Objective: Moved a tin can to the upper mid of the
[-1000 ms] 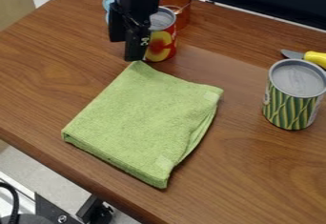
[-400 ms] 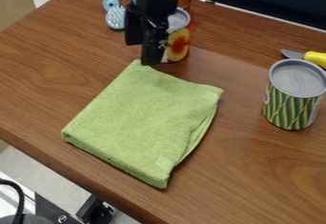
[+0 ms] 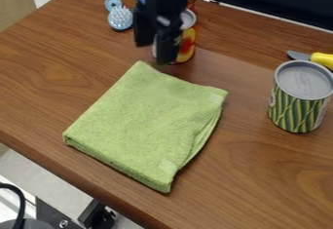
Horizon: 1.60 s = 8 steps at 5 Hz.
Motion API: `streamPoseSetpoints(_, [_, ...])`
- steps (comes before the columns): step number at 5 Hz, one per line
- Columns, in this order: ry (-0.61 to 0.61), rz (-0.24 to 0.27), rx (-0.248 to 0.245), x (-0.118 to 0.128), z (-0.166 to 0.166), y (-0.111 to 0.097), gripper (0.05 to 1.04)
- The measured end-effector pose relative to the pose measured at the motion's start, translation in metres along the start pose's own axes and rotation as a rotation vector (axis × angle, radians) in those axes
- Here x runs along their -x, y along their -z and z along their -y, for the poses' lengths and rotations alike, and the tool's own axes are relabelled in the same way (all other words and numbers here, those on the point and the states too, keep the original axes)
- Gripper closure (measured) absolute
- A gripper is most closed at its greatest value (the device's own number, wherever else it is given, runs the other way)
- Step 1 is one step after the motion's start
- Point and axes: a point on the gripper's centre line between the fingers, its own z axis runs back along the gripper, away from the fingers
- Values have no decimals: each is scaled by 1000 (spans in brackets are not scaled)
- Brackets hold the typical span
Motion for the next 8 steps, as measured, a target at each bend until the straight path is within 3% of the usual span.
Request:
streamPoseSetpoints(1, [-240,169,29,7,-22,-29,88])
streamPoseSetpoints(2, [-347,190,69,23,-34,-37,88])
streamPoseSetpoints(3, [-493,203,59,25,-42,-39,88])
streamPoseSetpoints(4, [-721,297,-22,34,-63,-45,88])
streamPoseSetpoints(5, [-857,343,-32,44,-81,-46,88])
streamPoseSetpoints(6, [-979,349,-87,56,-94,-49,88])
streamPoseSetpoints(7, [-1047,292,-105,70,-106,-58,88])
streamPoseSetpoints(8, [-1118,229,-118,91,-118,-50,88])
